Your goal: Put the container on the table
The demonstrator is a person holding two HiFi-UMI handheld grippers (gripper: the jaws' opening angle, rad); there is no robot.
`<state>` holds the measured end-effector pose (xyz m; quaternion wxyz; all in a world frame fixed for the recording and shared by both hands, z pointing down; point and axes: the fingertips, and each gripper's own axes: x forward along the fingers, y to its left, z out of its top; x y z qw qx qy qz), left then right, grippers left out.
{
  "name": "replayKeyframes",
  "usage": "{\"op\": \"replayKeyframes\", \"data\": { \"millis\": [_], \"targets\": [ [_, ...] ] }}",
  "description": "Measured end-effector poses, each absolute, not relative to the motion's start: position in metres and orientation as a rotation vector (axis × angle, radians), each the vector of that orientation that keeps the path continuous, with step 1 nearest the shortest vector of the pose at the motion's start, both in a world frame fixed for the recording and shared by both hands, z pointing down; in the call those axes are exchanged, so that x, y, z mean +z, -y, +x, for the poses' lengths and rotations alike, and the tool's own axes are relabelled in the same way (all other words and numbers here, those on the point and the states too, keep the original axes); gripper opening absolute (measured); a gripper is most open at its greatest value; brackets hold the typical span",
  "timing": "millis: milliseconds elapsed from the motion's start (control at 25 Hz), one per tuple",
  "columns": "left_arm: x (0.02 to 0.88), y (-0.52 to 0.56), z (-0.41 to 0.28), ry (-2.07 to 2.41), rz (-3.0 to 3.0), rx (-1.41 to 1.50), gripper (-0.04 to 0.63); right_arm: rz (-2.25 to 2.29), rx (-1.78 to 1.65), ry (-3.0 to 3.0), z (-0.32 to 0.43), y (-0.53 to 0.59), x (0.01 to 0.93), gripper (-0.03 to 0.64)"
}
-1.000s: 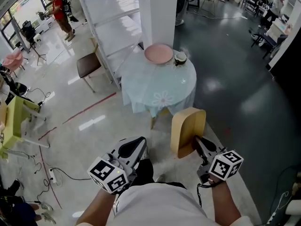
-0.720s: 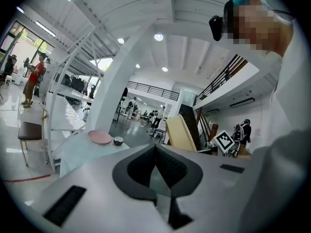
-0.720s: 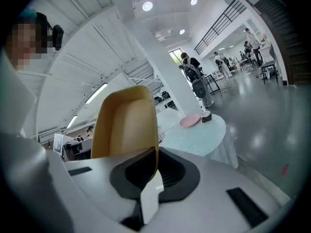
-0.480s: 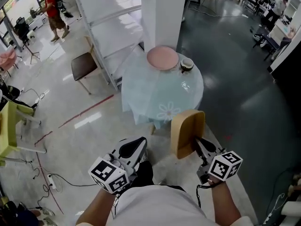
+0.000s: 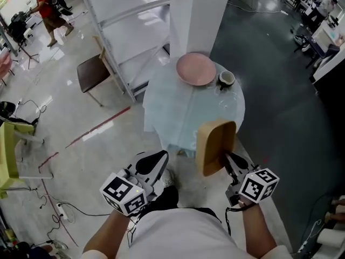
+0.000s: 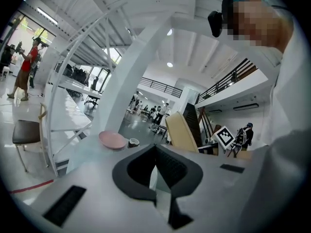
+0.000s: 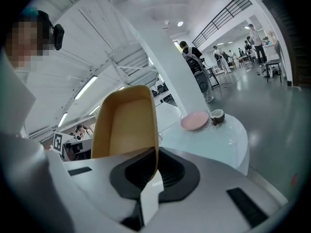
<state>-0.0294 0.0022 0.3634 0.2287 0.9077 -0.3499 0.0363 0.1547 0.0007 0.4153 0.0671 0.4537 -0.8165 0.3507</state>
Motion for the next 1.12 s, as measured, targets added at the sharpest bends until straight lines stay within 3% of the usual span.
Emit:
{"op": "replayKeyframes", "data": {
  "millis": [1120],
  "targets": [
    [0.370, 0.120, -0.090, 0.963, 2.484, 0.070, 0.020, 1.348, 1.005, 2.416, 0.095, 0.124, 0.415, 0.028]
  ]
}}
